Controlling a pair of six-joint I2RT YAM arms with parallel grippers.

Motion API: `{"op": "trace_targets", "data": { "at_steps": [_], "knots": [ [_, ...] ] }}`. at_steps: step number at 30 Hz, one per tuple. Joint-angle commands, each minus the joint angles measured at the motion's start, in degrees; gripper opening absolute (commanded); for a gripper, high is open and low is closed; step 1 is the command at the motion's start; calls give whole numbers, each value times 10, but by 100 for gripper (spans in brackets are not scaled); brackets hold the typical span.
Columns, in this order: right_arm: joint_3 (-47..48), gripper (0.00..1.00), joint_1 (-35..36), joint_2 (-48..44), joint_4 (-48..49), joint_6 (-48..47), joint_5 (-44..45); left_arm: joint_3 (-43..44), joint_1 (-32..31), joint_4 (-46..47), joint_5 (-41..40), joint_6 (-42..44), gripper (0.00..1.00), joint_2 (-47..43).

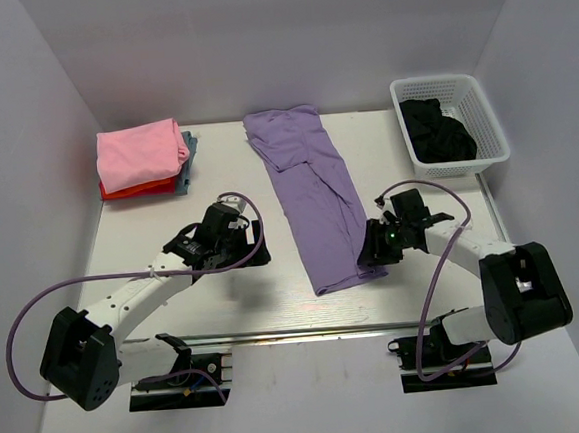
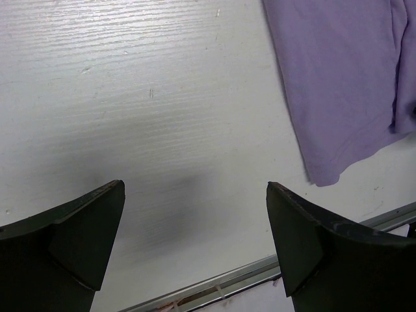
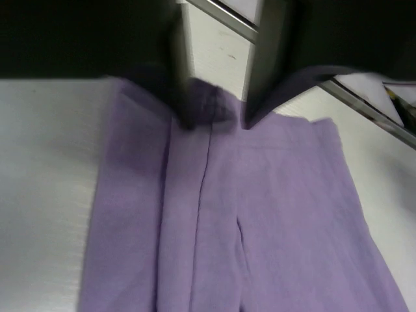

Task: Fold and stack the t-shirts
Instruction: Rotate the tshirt 90 degrees

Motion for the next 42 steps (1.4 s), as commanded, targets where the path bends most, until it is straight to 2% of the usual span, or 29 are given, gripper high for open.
{"op": "trace_targets", "data": {
  "at_steps": [1,3,4,6,18,19,20,22,26,35,36,37,40,41,42],
  "knots": [
    [8,35,2,6,24,-2,-13,-3,1,-2,0,-4,100,-12],
    [13,21,4,0,19,-2,-14,-3,1,-2,0,-4,100,-12],
    [16,11,7,-3,11,-4,-10,-3,1,-2,0,-4,100,-12],
    [20,0,10,-21,-3,-9,13,-3,1,-2,0,-4,100,-12],
    [33,0,44,-36,-56,-34,64,-8,1,15,10,-4,100,0],
    [34,11,44,-35,-60,-33,70,-8,1,15,15,-4,100,0],
    [35,33,43,-37,-62,-34,88,-8,1,15,16,-4,100,0],
    [34,33,43,-42,-65,-27,97,-8,1,20,16,-4,100,0],
    [27,48,44,-45,-51,-24,93,-8,1,20,22,-4,100,11],
    [32,51,42,-8,-26,-29,97,-3,1,25,33,-4,100,29],
    [34,46,41,-6,-24,-30,94,-3,1,30,33,-4,100,29],
    [35,30,41,-4,-18,-30,84,-3,1,30,33,-4,100,29],
    [40,5,43,-3,-16,-35,73,-3,1,30,38,-4,100,29],
    [44,0,44,-6,-19,-40,72,-3,1,30,38,-4,100,34],
    [49,0,43,-6,-24,-44,73,-3,1,30,38,-4,100,34]
  ]
}}
